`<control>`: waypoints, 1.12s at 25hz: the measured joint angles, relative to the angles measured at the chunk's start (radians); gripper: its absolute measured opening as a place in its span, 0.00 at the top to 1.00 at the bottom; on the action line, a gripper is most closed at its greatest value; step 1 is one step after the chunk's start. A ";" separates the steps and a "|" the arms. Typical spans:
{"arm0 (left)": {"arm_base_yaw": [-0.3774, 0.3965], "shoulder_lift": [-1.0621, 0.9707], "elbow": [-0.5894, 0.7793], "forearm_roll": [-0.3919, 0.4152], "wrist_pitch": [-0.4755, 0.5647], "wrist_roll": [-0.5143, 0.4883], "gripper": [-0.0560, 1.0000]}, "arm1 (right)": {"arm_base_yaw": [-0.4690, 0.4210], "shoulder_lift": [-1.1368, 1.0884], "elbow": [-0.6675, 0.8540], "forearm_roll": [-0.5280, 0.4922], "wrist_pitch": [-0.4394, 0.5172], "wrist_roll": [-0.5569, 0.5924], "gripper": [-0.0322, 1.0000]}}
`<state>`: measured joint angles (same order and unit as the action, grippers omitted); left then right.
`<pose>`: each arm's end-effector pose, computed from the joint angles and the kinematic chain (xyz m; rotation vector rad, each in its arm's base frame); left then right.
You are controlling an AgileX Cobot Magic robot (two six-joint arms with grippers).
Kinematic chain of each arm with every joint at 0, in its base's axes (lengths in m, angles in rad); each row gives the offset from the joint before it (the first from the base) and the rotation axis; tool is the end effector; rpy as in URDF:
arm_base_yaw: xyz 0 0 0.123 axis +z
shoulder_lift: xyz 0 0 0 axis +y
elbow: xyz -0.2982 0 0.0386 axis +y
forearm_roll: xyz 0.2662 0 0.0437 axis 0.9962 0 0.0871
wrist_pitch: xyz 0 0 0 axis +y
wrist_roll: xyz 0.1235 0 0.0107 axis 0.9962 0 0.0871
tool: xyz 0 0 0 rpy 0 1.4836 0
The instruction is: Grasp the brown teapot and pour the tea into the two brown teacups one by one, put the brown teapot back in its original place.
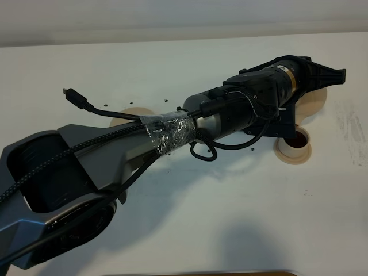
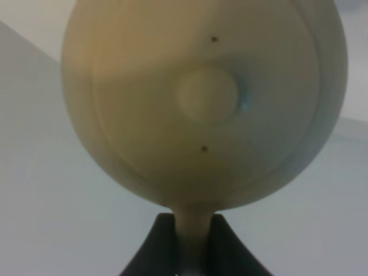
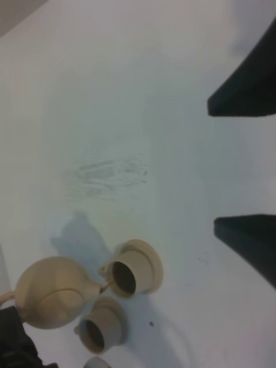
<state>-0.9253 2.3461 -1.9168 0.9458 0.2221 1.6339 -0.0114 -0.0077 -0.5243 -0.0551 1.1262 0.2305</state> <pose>0.3817 -0.4699 0.1822 2.2450 -0.2725 1.1490 0.0169 -0.0064 0.2719 0.2564 2.0613 0.0679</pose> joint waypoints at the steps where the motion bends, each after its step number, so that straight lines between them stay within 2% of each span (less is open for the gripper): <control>1: -0.001 0.000 0.000 0.001 0.000 0.000 0.87 | 0.000 0.000 0.000 0.000 0.000 0.000 0.57; 12: -0.010 0.000 0.000 -0.007 0.009 -0.005 0.87 | 0.000 0.000 0.000 0.000 0.000 0.000 0.57; 16: -0.010 0.000 0.000 -0.066 0.064 -0.011 0.87 | 0.000 0.000 0.000 0.000 0.000 0.000 0.57; 21: -0.010 0.000 0.000 -0.156 0.110 -0.095 0.87 | 0.000 0.000 0.000 0.000 0.000 0.000 0.57; 28: -0.003 -0.047 0.000 -0.243 0.187 -0.229 0.87 | 0.000 0.000 0.000 0.000 0.000 0.000 0.57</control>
<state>-0.9282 2.2987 -1.9168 0.7025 0.4091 1.4051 -0.0114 -0.0077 -0.5243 -0.0551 1.1262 0.2305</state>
